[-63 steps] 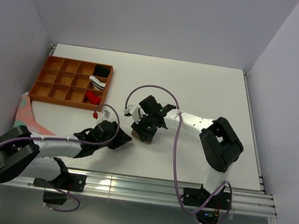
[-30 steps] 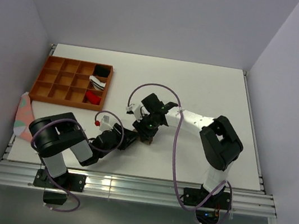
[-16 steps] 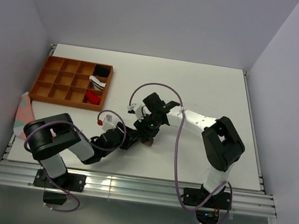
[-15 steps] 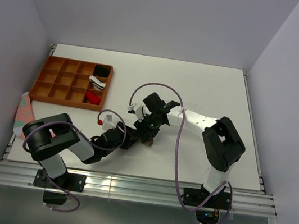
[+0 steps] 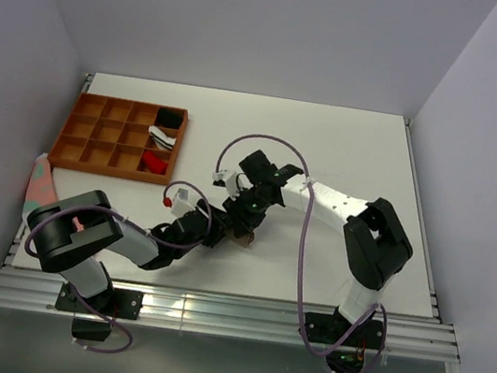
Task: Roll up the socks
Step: Pick up the sock at the center of the board.
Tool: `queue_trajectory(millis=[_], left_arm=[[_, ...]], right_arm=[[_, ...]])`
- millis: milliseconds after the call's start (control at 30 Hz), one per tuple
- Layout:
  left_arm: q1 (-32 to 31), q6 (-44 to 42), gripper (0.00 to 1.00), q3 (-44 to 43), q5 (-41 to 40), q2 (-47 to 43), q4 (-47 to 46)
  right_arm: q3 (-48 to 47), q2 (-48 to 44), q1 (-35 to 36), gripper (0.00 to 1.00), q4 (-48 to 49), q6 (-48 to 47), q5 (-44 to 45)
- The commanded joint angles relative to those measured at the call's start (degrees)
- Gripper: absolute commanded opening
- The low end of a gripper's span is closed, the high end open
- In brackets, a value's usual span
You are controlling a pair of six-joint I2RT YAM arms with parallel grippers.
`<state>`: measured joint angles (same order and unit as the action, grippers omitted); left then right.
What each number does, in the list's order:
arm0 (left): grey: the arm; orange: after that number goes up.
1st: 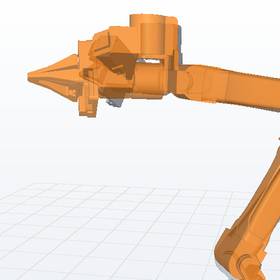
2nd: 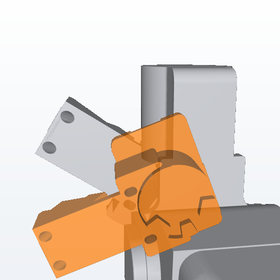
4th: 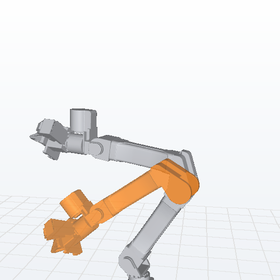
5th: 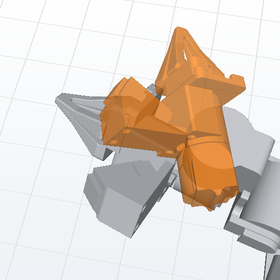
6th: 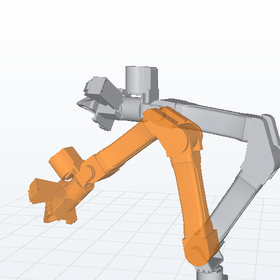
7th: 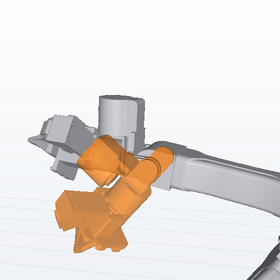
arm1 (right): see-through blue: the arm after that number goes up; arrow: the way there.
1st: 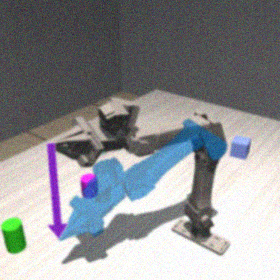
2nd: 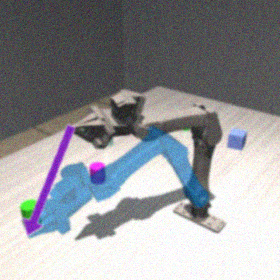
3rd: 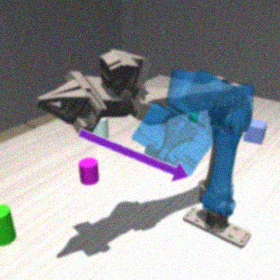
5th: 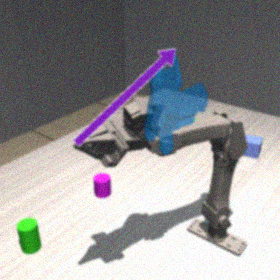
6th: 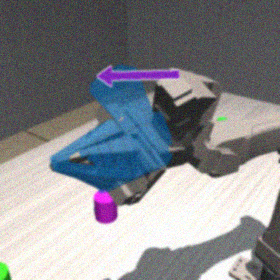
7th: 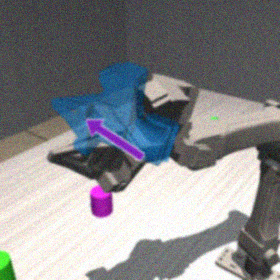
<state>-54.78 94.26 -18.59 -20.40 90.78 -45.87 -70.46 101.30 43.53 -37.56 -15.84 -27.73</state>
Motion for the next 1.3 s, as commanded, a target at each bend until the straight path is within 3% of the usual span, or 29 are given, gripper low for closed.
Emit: queue_trajectory(millis=[0, 200, 400, 433, 533, 800, 967, 1100, 1267], left_arm=[[-1.03, -0.13, 0.6, -2.41, 0.71, -0.87, 1.57], [-1.03, -0.13, 0.5, -3.38, 1.94, 0.27, 0.69], [-1.03, -0.21, 0.24, -4.53, 3.0, 1.15, 1.13], [-1.03, -0.22, 0.15, -4.79, 3.09, 1.24, 1.22], [-1.03, -0.57, 0.0, -5.14, 3.27, 1.24, 1.3], [0.2, -5.39, 0.0, -5.32, 1.95, -3.41, 4.38], [2.66, -9.09, 0.0, -4.88, 2.74, -8.59, 7.1], [6.08, -13.47, 0.0, -5.14, 3.7, -14.57, 11.31], [14.25, -22.61, 0.0, -10.05, 5.63, -26.07, 24.31]], right_arm=[[-3.37, -3.82, 1.21, 0.0, 2.49, 1.33, -4.62], [-3.02, -4.35, 2.52, 0.01, 2.49, 1.07, -5.23], [-1.71, -5.76, 4.37, 0.0, 2.67, 0.1, -4.88], [-1.53, -6.11, 4.98, 0.01, 2.67, -0.16, -4.71], [-1.26, -6.64, 5.86, 0.02, 2.15, -0.51, -3.39], [1.02, -11.38, 4.73, 0.53, -0.14, -1.57, 2.5], [1.99, -14.28, 1.65, 0.61, -3.74, -3.94, 3.2], [2.96, -16.91, -0.11, 0.63, -3.84, -3.77, 5.22], [2.78, -19.55, -5.8, 0.63, -4.89, -5.16, 6.46]])
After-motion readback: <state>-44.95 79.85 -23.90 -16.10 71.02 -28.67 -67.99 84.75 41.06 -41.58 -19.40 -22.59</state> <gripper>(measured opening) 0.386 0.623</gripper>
